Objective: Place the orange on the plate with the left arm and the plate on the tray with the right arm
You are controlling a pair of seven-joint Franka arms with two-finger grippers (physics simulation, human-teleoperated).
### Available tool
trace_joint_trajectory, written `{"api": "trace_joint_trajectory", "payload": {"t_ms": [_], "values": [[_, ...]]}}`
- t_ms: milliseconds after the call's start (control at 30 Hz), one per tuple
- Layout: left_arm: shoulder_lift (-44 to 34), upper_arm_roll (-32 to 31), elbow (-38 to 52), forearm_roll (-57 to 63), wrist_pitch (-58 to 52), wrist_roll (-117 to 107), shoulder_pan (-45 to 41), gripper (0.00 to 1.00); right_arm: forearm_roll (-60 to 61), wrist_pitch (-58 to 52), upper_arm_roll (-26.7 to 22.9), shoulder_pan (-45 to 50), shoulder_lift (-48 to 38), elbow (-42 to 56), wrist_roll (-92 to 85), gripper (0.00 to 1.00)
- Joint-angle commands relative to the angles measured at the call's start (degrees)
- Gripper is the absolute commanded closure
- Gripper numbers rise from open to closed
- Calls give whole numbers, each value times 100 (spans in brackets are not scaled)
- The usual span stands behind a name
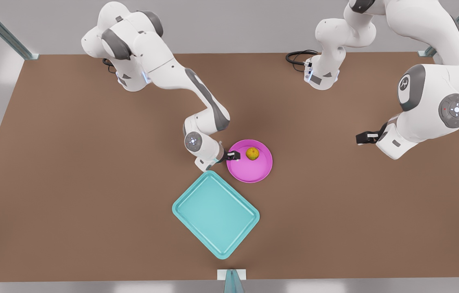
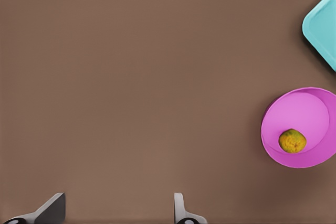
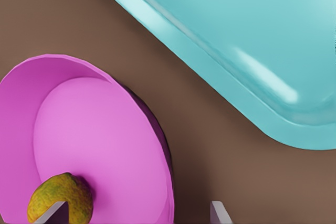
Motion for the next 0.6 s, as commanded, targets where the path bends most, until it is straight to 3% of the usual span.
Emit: {"api": "trace_joint_trajectory", "payload": {"t_ms": [0, 267, 300, 367, 433, 567], "values": [[-15, -2, 2, 4, -41, 300, 1, 0, 17, 126, 0, 13, 33, 12, 957, 0], [-6, 6, 2, 4, -14, 300, 1, 0, 9, 135, 9, 31, 270, 197, 913, 0], [3, -2, 2, 4, -14, 300, 1, 0, 9, 135, 9, 31, 279, 197, 887, 14], [3, 6, -6, 4, -14, 300, 1, 0, 9, 135, 9, 31, 288, 197, 878, 25], [3, 6, -6, 4, -14, 300, 1, 0, 17, 135, 9, 22, 297, 197, 878, 33], [3, 6, -15, 4, -23, 300, 1, 0, 9, 135, 9, 22, 376, 241, 860, 37]]}}
